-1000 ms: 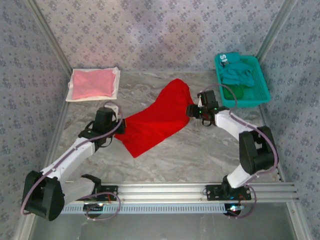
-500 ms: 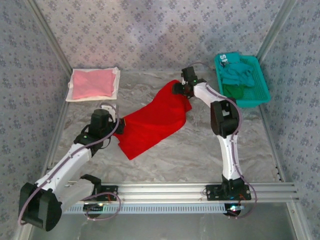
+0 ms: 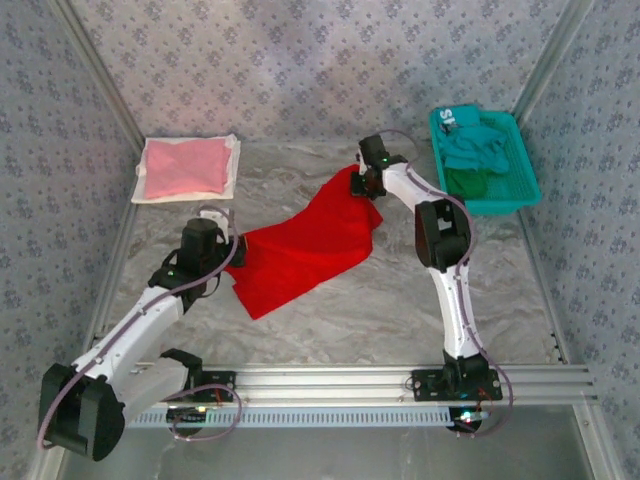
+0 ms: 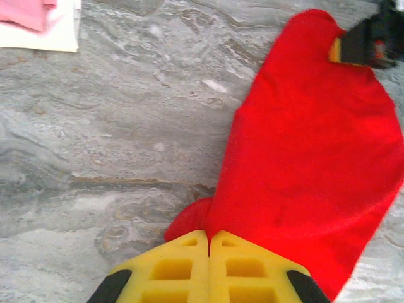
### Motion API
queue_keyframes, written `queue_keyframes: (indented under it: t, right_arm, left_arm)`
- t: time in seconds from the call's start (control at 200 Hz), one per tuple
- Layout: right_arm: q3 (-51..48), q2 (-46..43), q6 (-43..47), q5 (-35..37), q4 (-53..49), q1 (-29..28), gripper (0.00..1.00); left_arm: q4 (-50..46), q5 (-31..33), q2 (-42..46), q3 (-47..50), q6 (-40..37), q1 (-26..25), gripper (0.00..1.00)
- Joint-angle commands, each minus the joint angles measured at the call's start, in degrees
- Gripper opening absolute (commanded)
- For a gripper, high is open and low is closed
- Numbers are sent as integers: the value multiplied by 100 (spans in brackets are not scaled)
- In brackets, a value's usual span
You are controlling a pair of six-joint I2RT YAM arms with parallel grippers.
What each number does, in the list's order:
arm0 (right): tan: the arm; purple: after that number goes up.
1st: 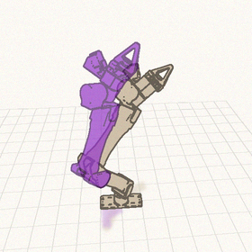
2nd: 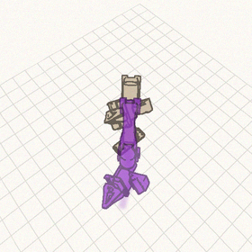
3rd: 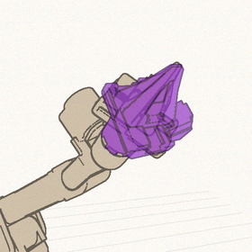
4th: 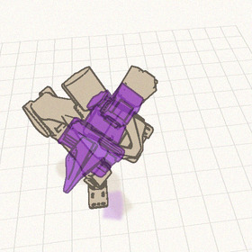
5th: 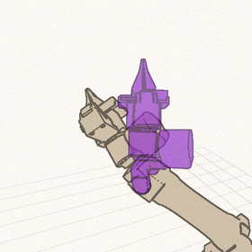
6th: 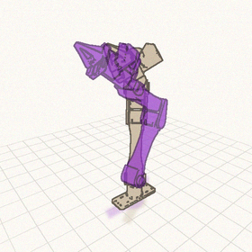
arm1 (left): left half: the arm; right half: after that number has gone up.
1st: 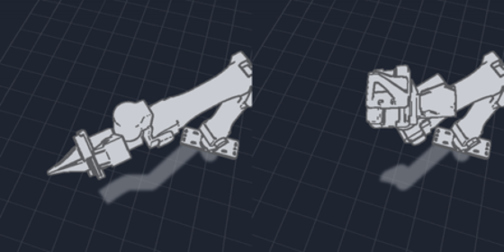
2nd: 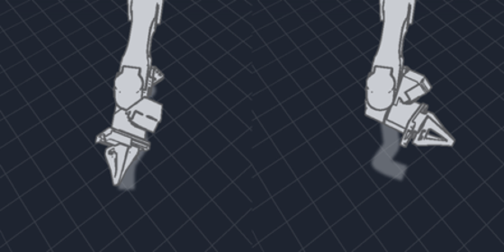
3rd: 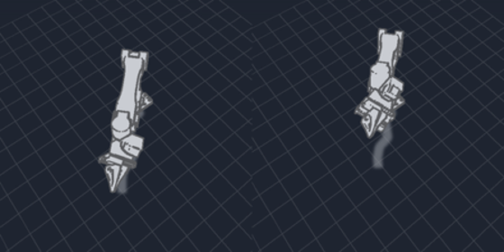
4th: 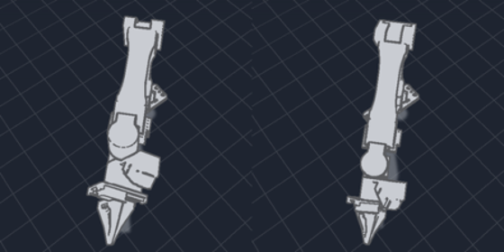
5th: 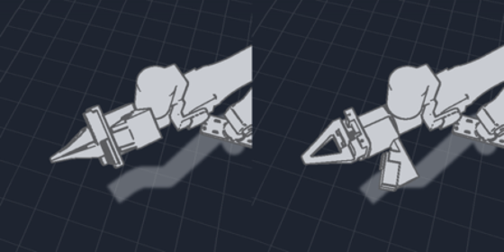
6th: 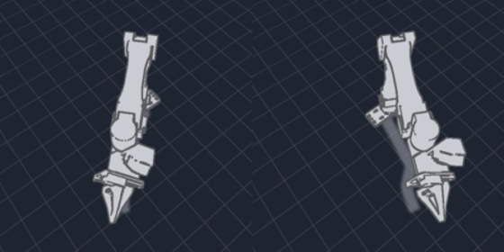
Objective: Fold and stack the t-shirts
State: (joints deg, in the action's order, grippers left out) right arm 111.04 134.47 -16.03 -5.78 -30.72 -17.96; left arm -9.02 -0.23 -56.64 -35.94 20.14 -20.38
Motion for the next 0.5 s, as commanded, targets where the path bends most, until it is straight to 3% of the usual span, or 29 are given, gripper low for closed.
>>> queue_keyframes:
  t: [0.0,0.19,0.33,0.495]
  right_arm:
    - [-615,-1347,-22,-254,349,184,0]
    - [-1599,-2801,73,-223,593,271,0]
    - [-2011,-3973,48,73,531,378,0]
    - [-2630,-5530,134,632,703,124,0]
  left_arm:
    - [416,188,-71,-286,-105,149,0]
    - [729,94,-350,-710,-440,390,0]
    - [382,-195,-446,-1529,-565,823,0]
    - [6,-383,-126,-2354,-1047,808,0]
